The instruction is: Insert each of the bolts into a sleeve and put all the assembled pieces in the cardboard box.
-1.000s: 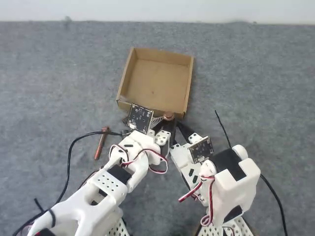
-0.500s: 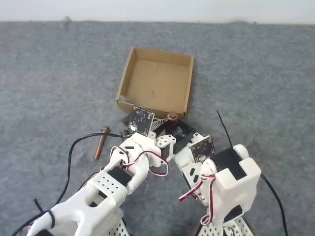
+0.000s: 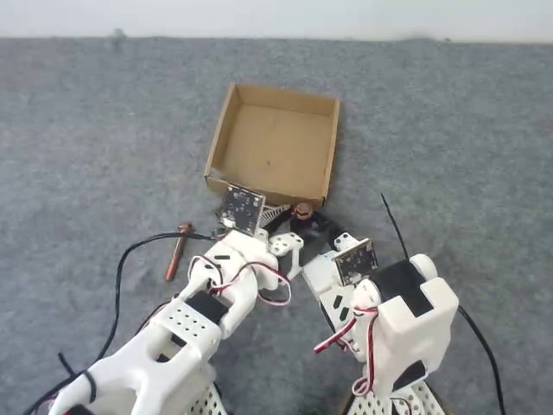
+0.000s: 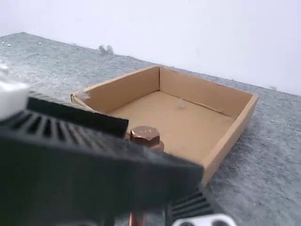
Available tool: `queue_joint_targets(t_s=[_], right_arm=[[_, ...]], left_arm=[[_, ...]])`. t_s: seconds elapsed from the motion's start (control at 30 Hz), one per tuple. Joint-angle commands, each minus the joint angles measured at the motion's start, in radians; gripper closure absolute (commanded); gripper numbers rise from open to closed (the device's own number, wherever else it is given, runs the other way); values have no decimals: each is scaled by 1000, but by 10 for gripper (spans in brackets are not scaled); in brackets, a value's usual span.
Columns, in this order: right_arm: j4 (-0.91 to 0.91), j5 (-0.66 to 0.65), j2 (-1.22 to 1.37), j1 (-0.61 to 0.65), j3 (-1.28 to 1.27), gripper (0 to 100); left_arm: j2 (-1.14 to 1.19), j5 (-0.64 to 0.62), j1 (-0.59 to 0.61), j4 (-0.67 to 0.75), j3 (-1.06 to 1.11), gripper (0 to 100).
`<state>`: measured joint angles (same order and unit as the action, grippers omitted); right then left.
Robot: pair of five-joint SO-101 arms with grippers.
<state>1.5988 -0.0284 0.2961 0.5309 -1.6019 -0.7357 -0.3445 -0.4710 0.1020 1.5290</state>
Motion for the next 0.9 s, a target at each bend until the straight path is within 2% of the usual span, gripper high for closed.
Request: queue_joint_targets(t_s=[0.0, 0.37, 0.5, 0.6, 0.7, 0.87], right_arm=[[31, -15, -47, -19, -34, 993], [31, -15, -47, -19, -34, 993], [31, -15, -47, -19, -32, 993], [31, -15, -47, -19, -31, 993], [31, -15, -47, -19, -31, 993], [31, -15, -47, -19, -32, 993]], left_arm=[[-34, 8, 12, 0, -21, 731], [-38, 6, 12, 2, -25, 731], [-129, 5, 12, -6, -19, 732], [-232, 5, 18, -81, -7, 732], [-342, 3, 72, -178, -12, 732], [-499, 2, 199, -256, -12, 732]])
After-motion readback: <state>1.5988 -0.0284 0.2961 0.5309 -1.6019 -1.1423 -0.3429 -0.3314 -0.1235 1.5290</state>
